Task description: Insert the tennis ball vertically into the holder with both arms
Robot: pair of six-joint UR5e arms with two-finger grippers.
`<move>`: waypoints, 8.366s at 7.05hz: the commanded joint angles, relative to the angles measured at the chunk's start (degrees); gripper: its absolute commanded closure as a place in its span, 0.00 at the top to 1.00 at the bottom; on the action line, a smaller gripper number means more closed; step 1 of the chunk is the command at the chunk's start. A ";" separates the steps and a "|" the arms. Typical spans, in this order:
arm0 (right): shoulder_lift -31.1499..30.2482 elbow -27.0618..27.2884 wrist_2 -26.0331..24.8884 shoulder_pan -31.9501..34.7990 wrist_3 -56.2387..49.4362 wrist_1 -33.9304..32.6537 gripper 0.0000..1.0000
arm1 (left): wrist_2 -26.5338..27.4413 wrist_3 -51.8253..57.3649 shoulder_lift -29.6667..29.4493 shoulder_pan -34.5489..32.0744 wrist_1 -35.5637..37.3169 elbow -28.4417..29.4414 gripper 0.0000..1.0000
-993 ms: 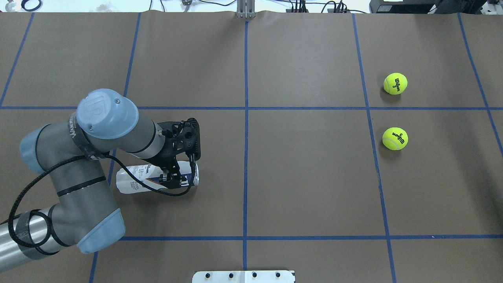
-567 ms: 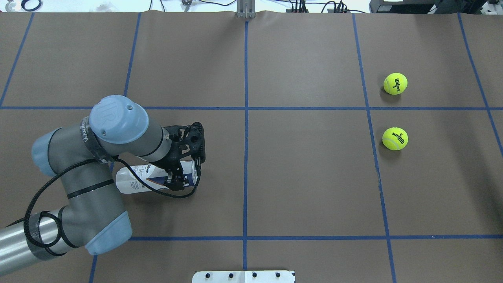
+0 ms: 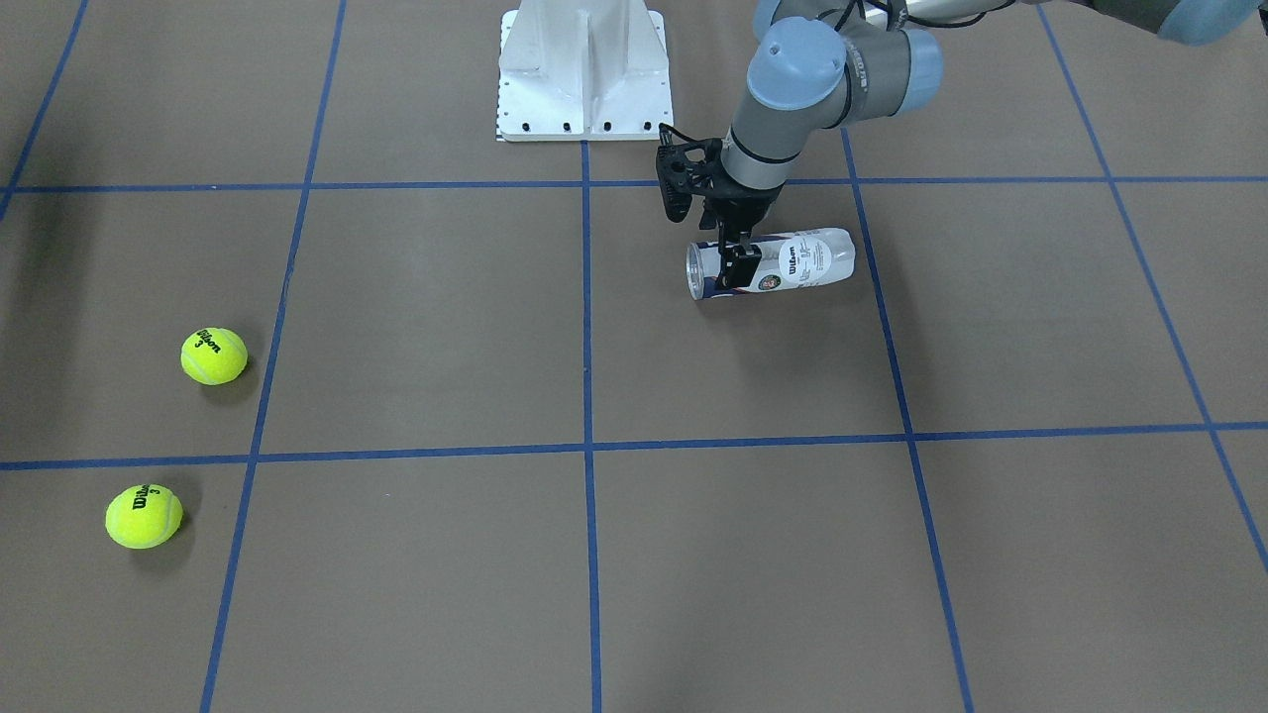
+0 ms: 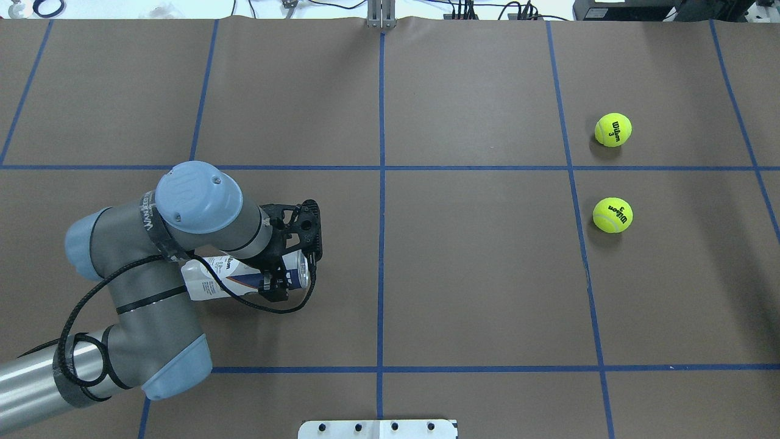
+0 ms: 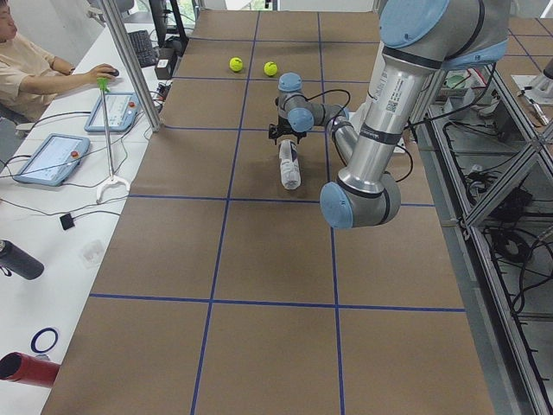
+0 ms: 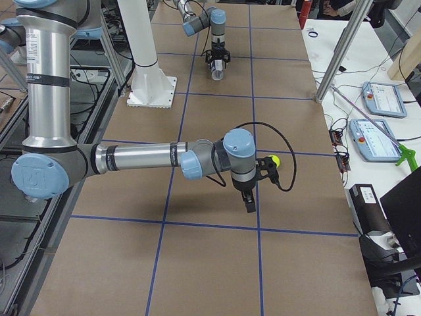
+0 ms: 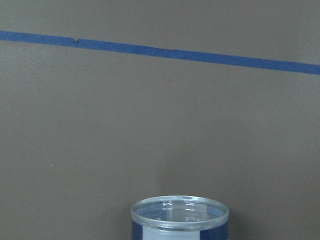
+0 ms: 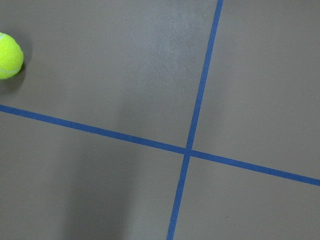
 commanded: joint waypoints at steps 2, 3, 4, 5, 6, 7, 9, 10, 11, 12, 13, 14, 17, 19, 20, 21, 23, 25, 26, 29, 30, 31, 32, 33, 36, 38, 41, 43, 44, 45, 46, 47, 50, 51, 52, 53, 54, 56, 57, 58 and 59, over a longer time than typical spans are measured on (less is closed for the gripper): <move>0.00 -0.09 0.38 -0.02 0.00 0.00 1.00 | 1.26 0.05 -1.90 0.86 -0.14 3.55 0.98; 0.00 -0.26 0.38 -0.02 0.00 0.00 1.00 | 1.26 -0.04 -2.42 1.21 -0.14 4.69 0.98; 0.00 -0.52 0.38 -0.02 0.00 0.00 1.00 | 1.26 0.05 -2.95 1.22 -0.23 5.75 0.98; 0.00 -0.70 0.38 0.07 0.00 0.00 1.00 | 1.26 0.05 -3.04 1.30 -0.23 6.11 0.98; 0.00 -0.79 0.38 0.07 0.00 0.00 1.00 | 1.26 0.05 -3.13 1.65 -0.23 6.20 0.98; 0.00 -0.79 0.38 -0.02 0.00 0.00 1.00 | 1.26 0.05 -3.13 1.74 -0.23 6.29 0.97; 0.00 -0.88 0.38 -0.02 0.00 0.00 1.00 | 2.22 0.14 -3.04 1.74 -0.23 6.20 0.87; 0.00 -0.88 0.47 0.07 0.00 0.00 1.00 | 3.88 0.14 -3.04 2.00 -0.23 6.20 0.79; 0.00 -0.88 0.47 0.07 0.00 0.00 1.00 | 3.90 0.14 -2.95 2.01 -0.23 6.20 0.71; 0.00 -0.88 0.91 -0.02 0.00 0.00 1.00 | 3.90 0.14 -2.95 2.01 -0.23 6.20 0.69; 0.00 -0.88 1.00 0.07 0.00 -0.09 1.00 | 3.90 -0.04 -3.21 2.01 -0.23 5.24 0.69; 0.00 -0.88 1.00 -0.02 0.00 0.00 1.00 | 3.81 -0.39 -4.09 1.92 -0.23 2.71 0.72; 0.00 -0.88 1.00 -0.02 0.00 0.00 1.00 | 3.72 -9.84 -4.44 1.13 -9.82 -5.93 0.73; -0.09 -0.79 1.43 0.07 0.00 0.00 1.00 | 3.99 -21.34 -4.53 0.87 -28.18 -5.40 0.71; -0.09 -0.79 1.61 0.07 0.00 0.00 1.00 | 7.99 -26.62 -4.71 0.86 -38.80 -4.36 0.71; -0.09 -0.79 1.61 0.07 0.00 0.00 1.00 | 11.95 -30.67 -4.88 1.12 -51.00 -0.61 0.69; -0.09 -0.70 1.70 -0.02 0.00 0.00 1.00 | 21.95 -34.22 -10.74 1.22 -78.32 15.69 0.68; -0.09 -0.62 1.96 0.07 0.00 0.00 1.00 | 26.83 -35.71 -16.21 1.22 -86.95 23.14 0.68; -0.09 -0.62 1.96 -0.02 0.00 0.00 1.00 | 28.41 -35.72 -16.22 0.95 -92.98 25.95 0.68; 0.09 -0.62 1.96 0.07 0.00 0.00 1.00 | 28.33 -35.55 -16.31 -1.94 -105.32 38.87 0.69; 0.09 -0.62 1.96 -0.02 0.00 0.00 1.00 | 28.33 -35.20 -16.31 -2.47 -106.83 40.90 0.69; 0.09 -0.62 1.96 -0.02 0.00 0.00 1.00 | 28.33 -35.02 -16.31 -2.39 -107.71 43.18 0.72; 0.09 -0.62 1.96 -0.02 0.00 0.00 1.00 | 28.33 -35.02 -16.75 -2.21 -110.85 47.20 0.77; 0.09 -0.62 1.96 -0.02 0.00 0.00 1.00 | 28.16 -35.02 -17.45 -2.04 -110.89 48.64 0.77; 0.09 -0.35 2.05 -0.02 0.96 0.00 1.00 | 28.24 -35.02 -18.68 -0.37 -110.97 50.49 0.85; 0.18 0.00 2.49 -0.02 2.37 0.09 1.00 | 28.33 -34.93 -19.12 0.16 -110.97 50.50 0.85; 0.18 0.00 2.49 -0.02 2.37 0.09 1.00 | 28.33 -35.02 -19.12 0.16 -110.97 50.85 0.85; 0.18 0.00 2.49 -0.02 2.37 0.09 1.00 | 28.42 -34.93 -19.12 0.16 -110.97 50.85 0.87; 0.18 0.00 2.49 -0.02 2.37 0.09 1.00 | 28.42 -34.93 -19.12 0.07 -110.97 50.85 0.91; 0.18 0.00 2.49 -0.02 2.37 0.09 1.00 | 28.42 -34.93 -19.12 0.07 -110.97 50.76 0.94; 0.18 0.00 2.49 -0.02 2.37 0.09 1.00 | 28.42 -34.93 -19.12 0.07 -110.97 50.85 0.96; 0.18 0.00 2.49 -0.02 2.37 0.09 0.99 | 28.42 -34.93 -19.12 0.07 -110.89 50.76 0.99; 0.18 -0.09 2.49 -0.02 2.37 0.09 1.00 | 28.42 -34.49 -19.21 0.16 -110.01 50.58 0.99; 0.18 -0.09 2.49 -0.02 2.37 0.09 1.00 | 28.42 -34.49 -19.21 0.16 -109.22 50.50 0.99; 0.09 -0.09 2.49 -0.02 2.37 0.09 1.00 | 28.42 -34.32 -19.21 0.25 -109.04 50.50 0.99; 0.09 -0.09 2.49 -0.02 2.37 0.09 1.00 | 28.42 -31.97 -19.21 1.12 -109.04 50.50 0.99; 0.09 -0.09 2.58 -0.02 2.37 0.09 1.00 | 28.42 -30.90 -19.30 1.65 -109.04 50.41 0.99; 0.18 0.70 5.03 -1.58 6.21 0.26 1.00 | 28.33 -30.80 -19.30 1.74 -108.17 50.23 0.99; 0.18 3.05 4.95 -4.64 11.72 0.35 1.00 | 28.33 -30.80 -19.30 1.74 -107.90 50.23 0.99; 0.70 3.69 4.87 -6.85 16.74 2.61 1.00 | 28.33 -30.80 -19.30 1.74 -107.90 50.23 0.99; 0.79 3.60 4.26 -10.44 24.71 8.03 1.00 | 28.33 -30.80 -19.30 1.74 -107.90 50.23 0.99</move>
